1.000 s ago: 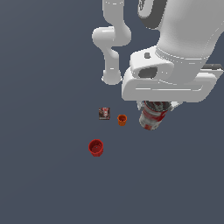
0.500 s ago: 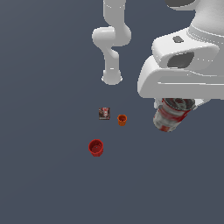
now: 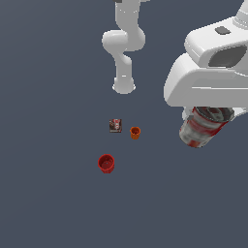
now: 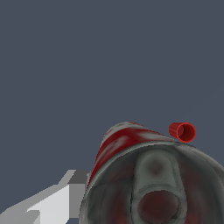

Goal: Pick up a designated object from a clutter of objects.

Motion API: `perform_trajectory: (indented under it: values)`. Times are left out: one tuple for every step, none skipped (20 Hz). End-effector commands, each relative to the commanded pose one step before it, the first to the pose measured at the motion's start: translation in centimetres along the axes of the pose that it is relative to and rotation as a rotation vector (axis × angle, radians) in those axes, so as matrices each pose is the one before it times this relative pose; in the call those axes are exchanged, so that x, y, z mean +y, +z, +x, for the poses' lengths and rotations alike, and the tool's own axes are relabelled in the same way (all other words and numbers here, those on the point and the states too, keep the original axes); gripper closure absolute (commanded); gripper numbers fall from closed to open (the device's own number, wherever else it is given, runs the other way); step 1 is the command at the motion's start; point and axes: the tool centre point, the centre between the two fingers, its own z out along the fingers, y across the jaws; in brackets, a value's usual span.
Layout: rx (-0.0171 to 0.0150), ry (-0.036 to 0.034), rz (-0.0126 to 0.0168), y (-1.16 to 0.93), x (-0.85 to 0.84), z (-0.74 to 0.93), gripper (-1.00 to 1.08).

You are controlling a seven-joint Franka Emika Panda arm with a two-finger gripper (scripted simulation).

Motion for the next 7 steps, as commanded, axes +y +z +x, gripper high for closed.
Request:
perform_trajectory:
  values:
    - [0.00443,-0.00033,0.00094,-0.503,-0.244,0.188,1.08]
    - [0.00000,0.00000,0.00000,-0.059,-0.049,0.050,1.08]
    - [0.00000,0.00000,0.00000,-0.047,-0.039,0.041,1.08]
    - [0.00000,0.00000,0.00000,-0.035,-0.029,0.032,1.08]
    - [0.00000,0.00000,0.00000,-0.024,-0.020,0.022,1.08]
    - [0.00000,0.00000,0.00000,-0.014,-0.011,0.013,1.08]
    - [0.00000,0.00000,0.00000,-0.005,-0.004,0.004,1.08]
